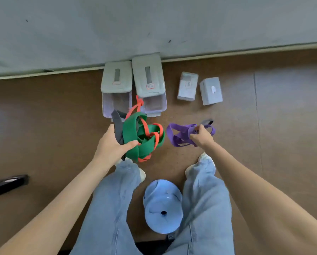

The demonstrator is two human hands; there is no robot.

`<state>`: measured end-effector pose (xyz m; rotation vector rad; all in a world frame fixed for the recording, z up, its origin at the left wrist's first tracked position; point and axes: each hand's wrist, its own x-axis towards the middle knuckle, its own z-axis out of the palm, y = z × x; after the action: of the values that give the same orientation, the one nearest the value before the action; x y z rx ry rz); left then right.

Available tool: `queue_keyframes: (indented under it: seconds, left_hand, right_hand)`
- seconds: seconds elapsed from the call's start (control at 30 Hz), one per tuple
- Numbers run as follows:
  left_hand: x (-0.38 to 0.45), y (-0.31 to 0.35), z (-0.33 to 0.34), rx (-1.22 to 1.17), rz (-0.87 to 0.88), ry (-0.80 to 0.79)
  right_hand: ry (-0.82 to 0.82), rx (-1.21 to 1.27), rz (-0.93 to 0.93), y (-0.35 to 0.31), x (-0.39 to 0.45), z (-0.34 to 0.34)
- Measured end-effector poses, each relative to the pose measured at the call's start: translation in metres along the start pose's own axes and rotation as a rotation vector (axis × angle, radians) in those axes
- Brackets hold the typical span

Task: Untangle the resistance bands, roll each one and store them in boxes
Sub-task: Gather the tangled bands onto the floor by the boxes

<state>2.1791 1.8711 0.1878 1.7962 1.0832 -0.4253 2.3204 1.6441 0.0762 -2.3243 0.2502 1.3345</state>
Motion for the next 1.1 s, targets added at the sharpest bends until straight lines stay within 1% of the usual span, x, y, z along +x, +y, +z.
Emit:
queue_keyframes:
  seconds: [0.13, 0.2, 0.27, 0.3, 0.33, 0.37, 0.4, 0.43, 0.47, 0.5, 0.53, 0.57, 0.6, 0.63, 0.67, 0.7, 0.73, 0.77, 0.83, 0.9, 0.93, 1.0, 1.07, 1.1]
  left_hand:
    - [0.039, -0.029, 0.045, 0.134, 0.034, -0.081]
    - [0.062, -0.044, 0.071, 0.184, 0.033, -0.122]
    - [0.086, -0.061, 0.094, 0.164, 0.002, -0.148]
    - [0.099, -0.07, 0.104, 0.114, -0.02, -0.159]
    - [0.111, -0.081, 0.115, 0.051, -0.042, -0.172]
    - [0.125, -0.09, 0.126, -0.014, -0.072, -0.182]
    - [0.138, -0.097, 0.138, -0.093, -0.112, -0.193]
    - [0.152, -0.104, 0.149, -0.167, -0.151, -0.224]
    - [0.168, -0.109, 0.161, -0.208, -0.192, -0.282]
    - [0.184, -0.114, 0.172, -0.209, -0.229, -0.354]
    - [0.2, -0.12, 0.181, -0.153, -0.239, -0.431]
    - [0.216, -0.125, 0.187, -0.036, -0.216, -0.493]
    - [0.231, -0.13, 0.191, 0.094, -0.189, -0.52]
    - [0.246, -0.136, 0.193, 0.224, -0.146, -0.539]
    - [0.26, -0.14, 0.193, 0.307, -0.132, -0.578]
    - [0.274, -0.143, 0.192, 0.352, -0.126, -0.639]
    - [0.285, -0.144, 0.19, 0.383, -0.119, -0.711]
    - [0.293, -0.141, 0.189, 0.429, -0.102, -0.776]
    - [0.306, -0.134, 0.189, 0.531, -0.068, -0.869]
    - [0.313, -0.126, 0.193, 0.619, -0.037, -0.91]
    - [0.315, -0.122, 0.195, 0.665, -0.018, -0.905]
    - [0.312, -0.115, 0.194, 0.779, 0.062, -0.846]
    - [0.305, -0.109, 0.189, 0.848, 0.18, -0.731]
    - [0.299, -0.107, 0.186, 0.844, 0.231, -0.661]
  right_hand:
    - [-0.029, -0.048, 0.025, 0.037, 0.053, 0.024]
    - [-0.016, -0.053, 0.024, 0.057, 0.082, 0.034]
    - [0.064, -0.038, -0.016, 0.073, 0.11, 0.041]
    - [0.128, -0.035, -0.06, 0.078, 0.122, 0.047]
    - [0.158, -0.029, -0.131, 0.08, 0.131, 0.056]
    - [0.106, 0.035, -0.224, 0.08, 0.138, 0.067]
    - [-0.053, 0.172, -0.31, 0.077, 0.141, 0.08]
    - [-0.27, 0.3, -0.337, 0.072, 0.143, 0.095]
    - [-0.428, 0.322, -0.348, 0.069, 0.15, 0.11]
    - [-0.504, 0.281, -0.372, 0.068, 0.161, 0.123]
    - [-0.507, 0.2, -0.396, 0.071, 0.18, 0.132]
    - [-0.445, 0.061, -0.408, 0.073, 0.204, 0.137]
    - [-0.331, -0.139, -0.42, 0.075, 0.227, 0.138]
    - [-0.18, -0.363, -0.417, 0.076, 0.251, 0.138]
    - [-0.044, -0.51, -0.386, 0.077, 0.273, 0.137]
    - [0.034, -0.512, -0.346, 0.076, 0.291, 0.136]
    - [0.048, -0.432, -0.331, 0.07, 0.305, 0.137]
    - [-0.009, -0.308, -0.351, 0.062, 0.316, 0.14]
    - [-0.234, -0.14, -0.408, 0.04, 0.326, 0.148]
    - [-0.47, -0.114, -0.427, 0.023, 0.324, 0.157]
    - [-0.549, -0.132, -0.44, 0.018, 0.32, 0.159]
    - [-0.675, -0.173, -0.491, 0.01, 0.312, 0.161]
    - [-0.807, -0.189, -0.502, 0.004, 0.3, 0.157]
    - [-0.838, -0.194, -0.501, 0.002, 0.293, 0.153]
